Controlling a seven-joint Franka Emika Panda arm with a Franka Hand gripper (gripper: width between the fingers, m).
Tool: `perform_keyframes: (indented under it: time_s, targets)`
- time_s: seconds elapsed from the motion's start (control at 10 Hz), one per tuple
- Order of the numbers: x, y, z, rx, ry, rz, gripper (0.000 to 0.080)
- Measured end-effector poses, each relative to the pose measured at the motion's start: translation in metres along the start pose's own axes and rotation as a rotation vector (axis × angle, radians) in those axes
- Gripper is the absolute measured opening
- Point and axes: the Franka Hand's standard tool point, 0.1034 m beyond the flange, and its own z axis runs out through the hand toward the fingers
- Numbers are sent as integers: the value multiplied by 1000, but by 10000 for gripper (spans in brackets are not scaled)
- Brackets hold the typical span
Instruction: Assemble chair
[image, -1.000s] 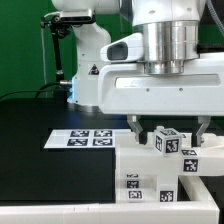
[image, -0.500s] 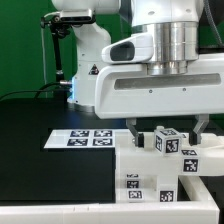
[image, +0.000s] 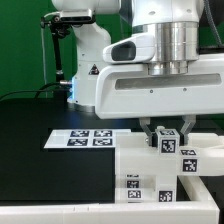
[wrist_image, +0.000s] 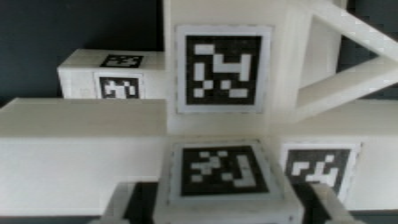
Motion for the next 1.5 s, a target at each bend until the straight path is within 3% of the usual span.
perform_keyframes:
  time_s: [0.2, 0.8, 1.1, 1.2, 1.3, 1.4, 1.5]
  targets:
    - [0, 0, 0, 1, 0, 55, 275]
    - [1, 11, -2, 1, 1, 634, 276]
    - [0, 11, -1, -2, -3, 708, 287]
    - [1, 11, -2, -1, -2, 696, 463]
    - [3, 10, -9, 7, 6, 658, 463]
    - [1, 7, -20, 19, 10, 634, 612]
    - [-7, 6, -32, 30, 10, 616, 638]
